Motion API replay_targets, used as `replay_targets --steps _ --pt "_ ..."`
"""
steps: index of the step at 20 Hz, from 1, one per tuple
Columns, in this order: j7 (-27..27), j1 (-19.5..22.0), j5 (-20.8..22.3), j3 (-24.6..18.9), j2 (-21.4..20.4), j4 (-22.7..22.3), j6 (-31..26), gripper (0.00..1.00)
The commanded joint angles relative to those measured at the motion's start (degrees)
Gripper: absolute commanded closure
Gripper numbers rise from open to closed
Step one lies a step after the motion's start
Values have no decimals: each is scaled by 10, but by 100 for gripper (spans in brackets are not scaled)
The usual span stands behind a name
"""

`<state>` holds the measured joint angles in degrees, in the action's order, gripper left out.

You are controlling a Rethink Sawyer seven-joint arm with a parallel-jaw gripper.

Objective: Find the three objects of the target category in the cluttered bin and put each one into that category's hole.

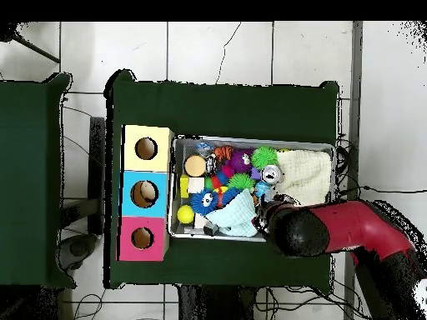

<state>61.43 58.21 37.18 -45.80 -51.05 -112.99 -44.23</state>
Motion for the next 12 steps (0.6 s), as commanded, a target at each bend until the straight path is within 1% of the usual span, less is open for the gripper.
replay_targets --steps 1,4,6,8,12 --pt "66 -71 -10 30 -12 -18 -22 100" --pt "92 -97 22 62 19 -5 15 100" --pt "102 -110 30 77 28 0 31 100" --pt "121 -130 21 89 25 0 39 100" --pt "170 -190 -5 120 19 18 31 100"
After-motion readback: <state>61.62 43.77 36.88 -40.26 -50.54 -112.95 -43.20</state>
